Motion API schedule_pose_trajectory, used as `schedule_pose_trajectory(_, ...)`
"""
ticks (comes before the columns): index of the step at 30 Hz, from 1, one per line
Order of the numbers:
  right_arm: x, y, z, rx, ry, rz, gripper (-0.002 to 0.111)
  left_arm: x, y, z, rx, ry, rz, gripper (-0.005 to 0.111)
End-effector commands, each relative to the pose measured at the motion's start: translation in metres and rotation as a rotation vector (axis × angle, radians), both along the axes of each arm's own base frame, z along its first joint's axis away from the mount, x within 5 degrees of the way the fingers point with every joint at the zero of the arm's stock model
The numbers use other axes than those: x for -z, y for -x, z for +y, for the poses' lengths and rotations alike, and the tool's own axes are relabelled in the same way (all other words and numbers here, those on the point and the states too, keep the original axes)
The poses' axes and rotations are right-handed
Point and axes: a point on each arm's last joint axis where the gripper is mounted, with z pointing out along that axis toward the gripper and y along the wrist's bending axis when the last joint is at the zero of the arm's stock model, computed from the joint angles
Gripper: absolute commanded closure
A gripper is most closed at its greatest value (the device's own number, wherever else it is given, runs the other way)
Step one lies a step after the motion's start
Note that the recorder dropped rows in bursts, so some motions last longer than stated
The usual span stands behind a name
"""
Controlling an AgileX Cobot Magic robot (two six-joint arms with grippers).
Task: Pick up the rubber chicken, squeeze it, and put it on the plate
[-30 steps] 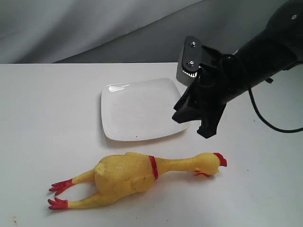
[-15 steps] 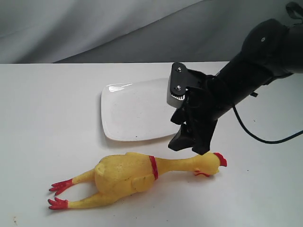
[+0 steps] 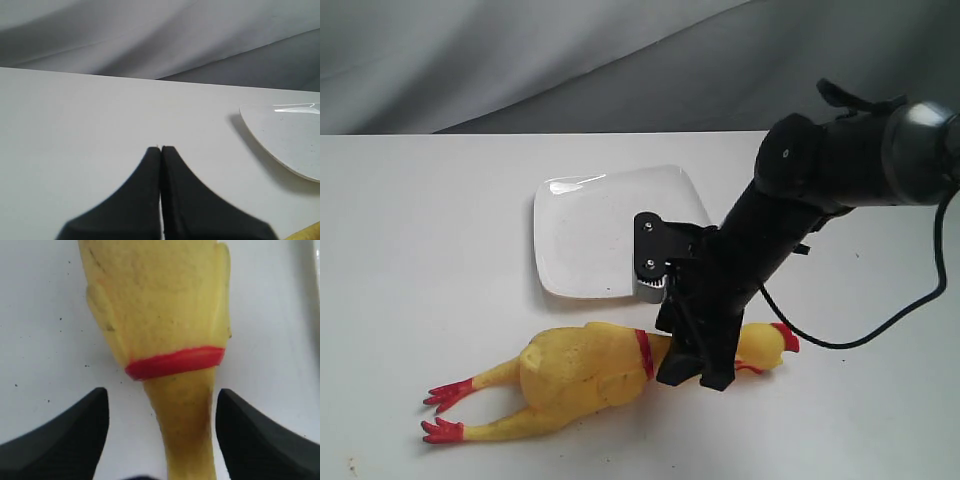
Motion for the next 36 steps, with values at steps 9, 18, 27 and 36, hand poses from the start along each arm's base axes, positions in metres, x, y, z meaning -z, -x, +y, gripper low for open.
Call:
schedule_pose_trajectory(9,0.013,-0.001,0.001,0.003,0.025,0.025,0.085,0.001,0.000,0.000,-0.002,0.001,-0.005,0.107)
schedule_pose_trajectory(18,-0.024,0.004,-0.008,-0.026,0.053,-0.064,0.108,0.001,0.000,0.000,-0.002,0.001,-0.005,0.107)
schedule_pose_trajectory(27,-0.126,0.031,-0.024,0.102,-0.097,-0.266,0.108,0.001,0.000,0.000,-0.002,0.001,-0.005,0.107)
schedule_pose_trajectory(36,-0.170,0.066,-0.040,0.158,-0.145,-0.241,0.108,0.001,0.000,0.000,-0.002,0.001,-0.005,0.107)
